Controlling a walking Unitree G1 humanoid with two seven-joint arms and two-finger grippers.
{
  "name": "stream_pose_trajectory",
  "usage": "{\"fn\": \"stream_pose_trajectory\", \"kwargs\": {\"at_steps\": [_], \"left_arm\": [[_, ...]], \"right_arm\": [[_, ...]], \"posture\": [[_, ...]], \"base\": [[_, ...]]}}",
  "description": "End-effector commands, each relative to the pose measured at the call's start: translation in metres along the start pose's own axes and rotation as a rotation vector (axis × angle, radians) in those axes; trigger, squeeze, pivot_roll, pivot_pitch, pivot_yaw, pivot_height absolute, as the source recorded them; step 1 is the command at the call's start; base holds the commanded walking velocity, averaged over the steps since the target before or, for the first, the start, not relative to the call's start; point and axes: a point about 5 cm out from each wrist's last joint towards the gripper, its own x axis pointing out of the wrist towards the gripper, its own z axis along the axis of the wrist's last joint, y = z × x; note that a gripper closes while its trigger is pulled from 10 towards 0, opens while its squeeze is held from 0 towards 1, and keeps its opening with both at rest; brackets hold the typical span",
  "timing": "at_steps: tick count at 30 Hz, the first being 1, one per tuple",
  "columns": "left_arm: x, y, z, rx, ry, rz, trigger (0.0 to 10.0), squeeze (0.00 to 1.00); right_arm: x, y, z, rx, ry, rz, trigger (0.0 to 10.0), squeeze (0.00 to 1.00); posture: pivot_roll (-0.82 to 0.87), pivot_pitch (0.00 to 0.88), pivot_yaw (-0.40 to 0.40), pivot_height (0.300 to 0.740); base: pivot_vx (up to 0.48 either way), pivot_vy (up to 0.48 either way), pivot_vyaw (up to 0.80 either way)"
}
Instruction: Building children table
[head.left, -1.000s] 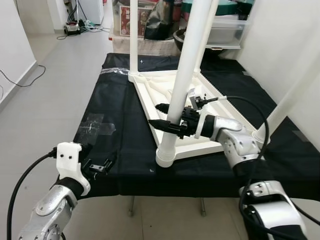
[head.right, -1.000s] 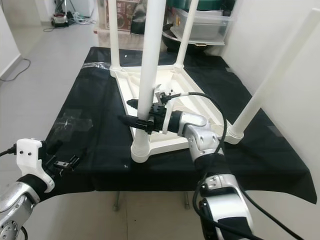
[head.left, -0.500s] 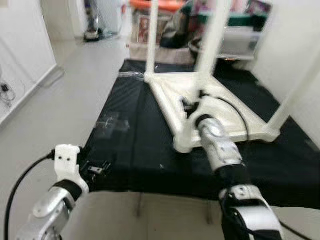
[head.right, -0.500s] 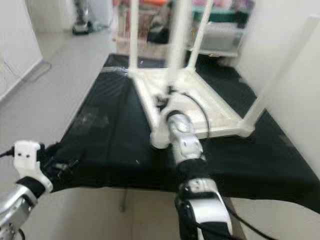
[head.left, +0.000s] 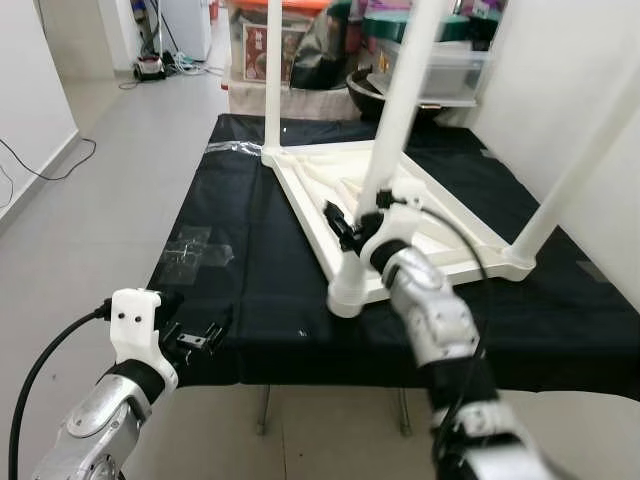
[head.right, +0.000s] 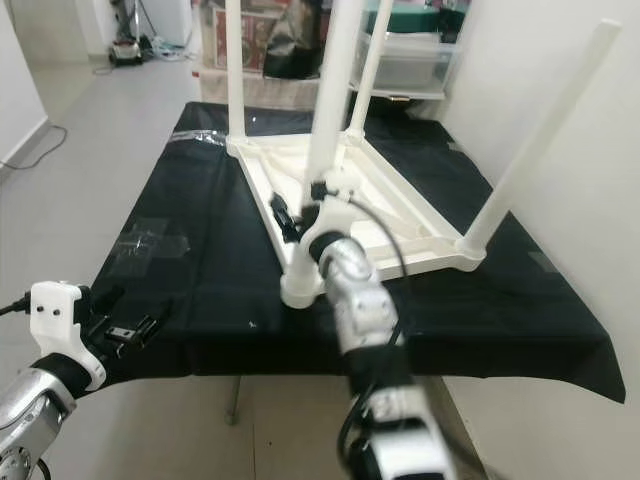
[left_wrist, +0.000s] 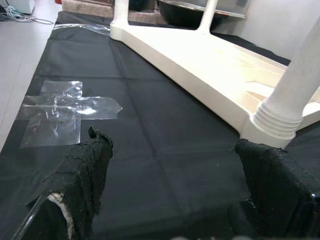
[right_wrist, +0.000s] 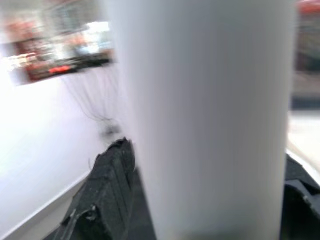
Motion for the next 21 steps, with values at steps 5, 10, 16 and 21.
{"fn": "stream_pose_trajectory", "kwargs": {"at_steps": [5,10,16,21], "left_arm": [[0.002,-0.002,-0.003,-0.008,0.004,-0.020,10.0,0.00],[0.002,-0.002,-0.003,-0.009,0.004,-0.024,10.0,0.00],[0.001,-0.003,-0.003,-0.010,0.006,-0.027,10.0,0.00],[-0.001,-0.004,-0.002,-0.013,0.004,-0.031,10.0,0.00]], "right_arm": [[-0.014,0.023,-0.007,-0.049,0.063,0.470,10.0,0.00],[-0.015,0.032,-0.023,-0.040,0.138,0.563,4.5,0.00],[0.014,0.017,-0.056,-0.091,0.307,0.148,0.0,0.00],[0.002,-0.027,-0.061,-0.072,0.364,-0.502,0.0,0.00]], "posture": [[0.14,0.000,-0.134,0.740],[0.15,0.000,-0.141,0.740],[0.16,0.000,-0.147,0.740],[0.14,0.000,-0.145,0.740]], "base": [[0.000,0.000,0.00],[0.000,0.000,0.00],[0.000,0.000,0.00],[0.000,0.000,0.00]]}}
